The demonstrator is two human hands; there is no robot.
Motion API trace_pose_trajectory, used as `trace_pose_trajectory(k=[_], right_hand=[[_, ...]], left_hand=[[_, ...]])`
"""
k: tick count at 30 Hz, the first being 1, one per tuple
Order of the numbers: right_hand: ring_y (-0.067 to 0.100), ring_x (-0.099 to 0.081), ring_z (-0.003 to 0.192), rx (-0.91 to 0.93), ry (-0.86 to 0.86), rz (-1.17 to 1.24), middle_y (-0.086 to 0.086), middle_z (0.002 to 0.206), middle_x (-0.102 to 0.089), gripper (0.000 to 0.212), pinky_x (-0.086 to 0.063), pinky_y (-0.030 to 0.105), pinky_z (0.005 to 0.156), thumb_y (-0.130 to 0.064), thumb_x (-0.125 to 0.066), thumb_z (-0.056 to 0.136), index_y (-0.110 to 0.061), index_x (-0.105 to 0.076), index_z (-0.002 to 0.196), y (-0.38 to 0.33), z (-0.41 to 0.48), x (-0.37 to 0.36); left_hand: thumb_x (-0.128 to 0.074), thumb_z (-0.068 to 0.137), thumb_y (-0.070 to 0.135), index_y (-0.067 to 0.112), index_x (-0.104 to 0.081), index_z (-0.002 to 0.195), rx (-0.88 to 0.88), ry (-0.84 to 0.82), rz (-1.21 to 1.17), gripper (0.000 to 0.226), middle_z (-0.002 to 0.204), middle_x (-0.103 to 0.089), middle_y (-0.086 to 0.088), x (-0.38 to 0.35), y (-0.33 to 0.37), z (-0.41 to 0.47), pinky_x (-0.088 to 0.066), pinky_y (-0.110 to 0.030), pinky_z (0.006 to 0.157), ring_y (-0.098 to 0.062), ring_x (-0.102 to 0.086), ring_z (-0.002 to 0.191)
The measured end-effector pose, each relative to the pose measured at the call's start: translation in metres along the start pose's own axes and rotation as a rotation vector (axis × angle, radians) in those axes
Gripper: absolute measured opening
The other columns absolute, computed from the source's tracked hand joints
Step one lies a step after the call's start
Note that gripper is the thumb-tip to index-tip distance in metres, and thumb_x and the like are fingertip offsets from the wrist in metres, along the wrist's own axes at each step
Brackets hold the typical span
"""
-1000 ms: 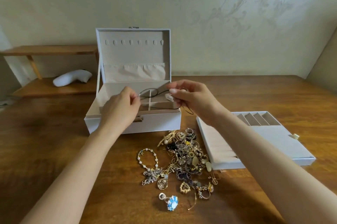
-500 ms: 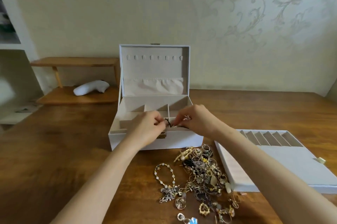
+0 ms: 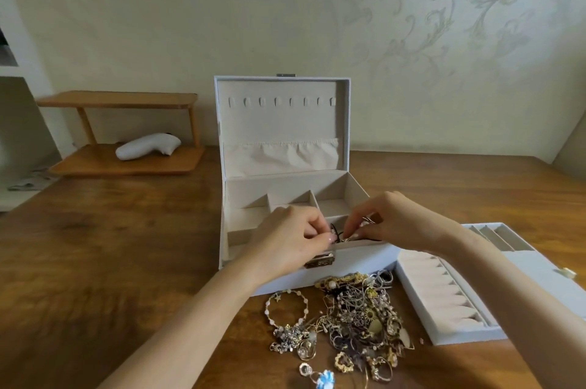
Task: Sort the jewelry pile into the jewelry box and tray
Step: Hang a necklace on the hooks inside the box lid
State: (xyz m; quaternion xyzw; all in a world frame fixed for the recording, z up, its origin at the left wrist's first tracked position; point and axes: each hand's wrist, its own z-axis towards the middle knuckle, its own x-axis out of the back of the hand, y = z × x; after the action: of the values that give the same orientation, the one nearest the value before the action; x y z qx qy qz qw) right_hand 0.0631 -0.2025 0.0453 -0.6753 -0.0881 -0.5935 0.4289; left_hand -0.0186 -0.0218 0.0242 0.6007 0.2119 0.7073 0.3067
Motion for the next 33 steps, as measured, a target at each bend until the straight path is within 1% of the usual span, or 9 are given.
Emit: trace_pose_trajectory(k=[5,12,14,16,18,20,23,28,33], right_hand=[[-0.011,-0.056,0.074,-0.006,-0.019,-0.039,-0.037,0.07,-0.061,0.019,-0.041,0.01,0.066,-0.011,-0.067,0.085,-0.028,-0.076,0.087,0.001,-0.024,0.007],[-0.009,-0.051,0.057,-0.091,-0.168,-0.06,-0.035,0.061,-0.058,0.018,-0.038,0.009,0.055,-0.01,-0.066,0.086,-0.026,-0.075,0.087,-0.002,-0.044,0.019],[-0.003,-0.053,0.051,-0.1,-0.046,0.023,-0.02,0.058,-0.063,0.017,-0.04,0.01,0.051,-0.011,-0.072,0.082,-0.027,-0.074,0.081,-0.004,-0.038,0.021],[0.005,-0.058,0.051,-0.076,0.213,0.235,-0.007,0.059,-0.066,0.013,-0.046,0.017,0.053,-0.01,-0.074,0.078,-0.023,-0.074,0.079,-0.006,-0.027,0.023],[0.009,-0.05,0.05,-0.041,0.387,0.464,-0.004,0.055,-0.06,0.011,-0.04,0.015,0.052,-0.006,-0.074,0.077,-0.016,-0.074,0.081,-0.01,-0.012,0.025],[0.012,-0.05,0.057,-0.013,0.38,0.643,0.004,0.063,-0.059,0.01,-0.039,0.016,0.054,-0.004,-0.074,0.075,-0.008,-0.072,0.084,-0.017,0.005,0.024],[0.015,-0.064,0.062,-0.013,0.226,0.8,0.015,0.076,-0.062,0.016,-0.052,0.018,0.06,0.008,-0.071,0.076,0.003,-0.066,0.09,-0.031,0.032,0.008],[0.02,-0.058,0.061,-0.096,0.087,0.639,0.009,0.073,-0.056,0.027,-0.057,0.033,0.064,0.011,-0.075,0.069,-0.009,-0.063,0.083,-0.052,0.074,-0.041],[0.005,-0.047,0.056,0.02,0.042,0.263,-0.007,0.063,-0.055,0.027,-0.041,0.019,0.057,-0.003,-0.079,0.066,-0.02,-0.059,0.065,-0.059,0.09,-0.057]], left_hand=[[-0.063,0.088,0.03,0.021,-0.064,0.083,-0.025,-0.067,-0.047,0.009,0.075,-0.073,0.005,-0.007,0.011,-0.006,-0.046,-0.011,0.063,0.0,-0.063,0.066],[-0.063,0.088,0.027,0.019,-0.062,0.084,-0.041,-0.162,-0.123,0.009,0.08,-0.074,-0.002,-0.013,0.023,-0.013,-0.051,-0.022,0.067,-0.009,-0.067,0.07],[-0.059,0.091,0.023,0.016,-0.06,0.085,-0.008,-0.068,-0.209,0.009,0.079,-0.072,-0.002,-0.003,0.023,-0.008,-0.052,-0.022,0.059,-0.01,-0.066,0.065],[-0.055,0.093,0.018,0.015,-0.056,0.084,0.011,0.128,-0.33,0.01,0.079,-0.072,0.001,0.015,0.019,0.004,-0.051,-0.021,0.054,-0.007,-0.066,0.061],[-0.056,0.093,0.014,0.013,-0.054,0.08,-0.015,0.343,-0.394,0.013,0.075,-0.071,0.002,0.037,0.013,0.022,-0.05,-0.021,0.053,-0.007,-0.064,0.06],[-0.059,0.091,0.015,0.012,-0.055,0.081,-0.049,0.473,-0.341,0.012,0.073,-0.07,0.003,0.058,0.008,0.039,-0.046,-0.017,0.05,-0.004,-0.061,0.058],[-0.061,0.09,0.014,0.015,-0.057,0.081,-0.093,0.546,-0.259,0.01,0.072,-0.069,0.004,0.08,0.0,0.056,-0.041,-0.013,0.047,0.0,-0.058,0.055],[-0.062,0.089,0.01,0.02,-0.059,0.079,-0.125,0.5,-0.255,0.015,0.072,-0.069,0.0,0.088,-0.01,0.064,-0.044,-0.014,0.05,-0.004,-0.061,0.058],[-0.061,0.09,0.008,0.01,-0.057,0.083,-0.065,0.362,-0.185,0.009,0.079,-0.071,-0.005,0.092,-0.017,0.065,-0.049,-0.017,0.051,-0.012,-0.067,0.068]])
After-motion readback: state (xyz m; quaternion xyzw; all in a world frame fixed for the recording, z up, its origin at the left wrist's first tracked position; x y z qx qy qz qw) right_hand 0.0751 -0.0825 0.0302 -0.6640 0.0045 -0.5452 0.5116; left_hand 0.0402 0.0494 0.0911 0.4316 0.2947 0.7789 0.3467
